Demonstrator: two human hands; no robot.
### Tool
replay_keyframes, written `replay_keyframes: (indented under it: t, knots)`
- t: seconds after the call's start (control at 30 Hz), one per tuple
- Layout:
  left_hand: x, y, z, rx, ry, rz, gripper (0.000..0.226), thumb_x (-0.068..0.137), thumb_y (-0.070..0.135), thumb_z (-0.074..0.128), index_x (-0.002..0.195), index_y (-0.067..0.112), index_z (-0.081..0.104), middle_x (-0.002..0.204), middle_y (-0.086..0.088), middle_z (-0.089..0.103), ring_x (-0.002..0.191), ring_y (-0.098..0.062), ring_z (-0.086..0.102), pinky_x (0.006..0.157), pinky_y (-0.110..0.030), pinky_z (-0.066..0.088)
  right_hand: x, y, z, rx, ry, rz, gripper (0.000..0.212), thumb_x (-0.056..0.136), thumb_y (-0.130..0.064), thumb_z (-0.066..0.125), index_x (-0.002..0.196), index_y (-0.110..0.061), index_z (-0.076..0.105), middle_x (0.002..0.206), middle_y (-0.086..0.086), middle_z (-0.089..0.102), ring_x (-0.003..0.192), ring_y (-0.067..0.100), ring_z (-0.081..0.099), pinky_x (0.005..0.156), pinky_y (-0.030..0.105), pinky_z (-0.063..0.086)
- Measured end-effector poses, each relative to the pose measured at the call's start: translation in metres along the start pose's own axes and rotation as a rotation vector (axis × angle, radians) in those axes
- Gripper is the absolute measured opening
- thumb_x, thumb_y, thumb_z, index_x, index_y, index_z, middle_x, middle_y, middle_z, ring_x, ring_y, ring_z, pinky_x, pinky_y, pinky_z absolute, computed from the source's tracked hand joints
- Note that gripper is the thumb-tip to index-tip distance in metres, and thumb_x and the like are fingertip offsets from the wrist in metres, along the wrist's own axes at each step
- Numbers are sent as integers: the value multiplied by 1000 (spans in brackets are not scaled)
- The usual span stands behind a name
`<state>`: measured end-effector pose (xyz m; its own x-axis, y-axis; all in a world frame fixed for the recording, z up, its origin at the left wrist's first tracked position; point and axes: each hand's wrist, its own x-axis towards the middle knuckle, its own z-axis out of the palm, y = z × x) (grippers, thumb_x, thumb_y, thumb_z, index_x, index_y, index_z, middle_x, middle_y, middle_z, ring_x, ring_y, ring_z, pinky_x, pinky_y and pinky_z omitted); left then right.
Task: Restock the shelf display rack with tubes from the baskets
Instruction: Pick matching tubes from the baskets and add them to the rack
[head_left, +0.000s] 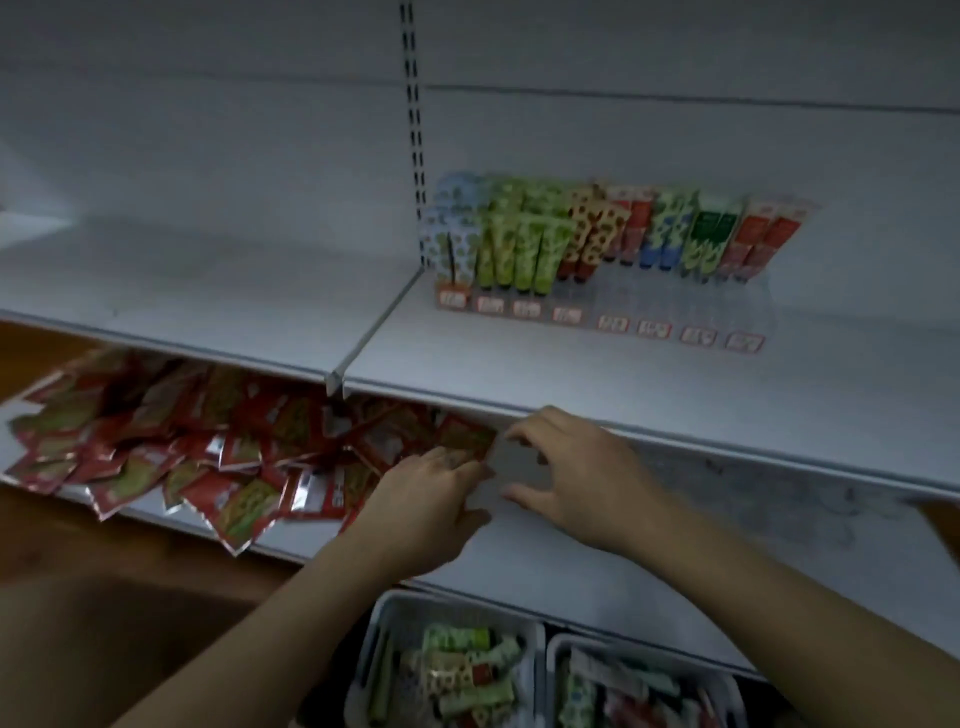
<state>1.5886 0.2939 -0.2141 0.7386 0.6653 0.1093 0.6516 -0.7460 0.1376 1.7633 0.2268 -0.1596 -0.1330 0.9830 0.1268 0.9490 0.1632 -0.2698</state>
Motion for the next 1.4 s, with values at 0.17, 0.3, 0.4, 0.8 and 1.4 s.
replay_keyframes:
  t: [0.17,0.3,0.4,0.8,1.4]
  knots:
    - [-28,-10,62,-50,-296,-153,52,91,45,55,138,25,45,139,-1,48,125,-22,46,98,-35,41,-24,6,80,-34,-452,124,62,89,-43,62,140,-17,40,138,4,42,122,23,45,100,34,41]
    - [-33,-18,103,5,-481,-156,46,89,40,57,130,21,50,129,-5,55,118,-27,50,94,-40,45,-31,21,136,-119,-659,166,59,87,-39,64,137,-15,43,129,9,49,111,29,52,91,40,48]
    - [-34,-24,127,75,-574,-158,37,87,35,58,119,17,54,120,-7,58,111,-27,53,88,-41,46,-33,25,172,-48,-725,236,50,84,-37,68,126,-14,52,117,9,55,103,27,55,83,36,49]
    - [-63,-32,239,-21,-868,-372,44,89,23,55,130,13,44,128,-11,53,115,-30,53,86,-43,48,-45,33,283,73,-849,206,32,90,-10,53,122,-11,54,112,14,56,91,29,55,72,36,47]
    - [-69,-41,302,32,-879,-408,49,96,26,44,140,9,31,137,-13,41,126,-32,41,98,-42,39,-43,43,346,-52,-889,220,39,85,-9,61,124,-9,56,134,17,44,123,33,43,104,43,34]
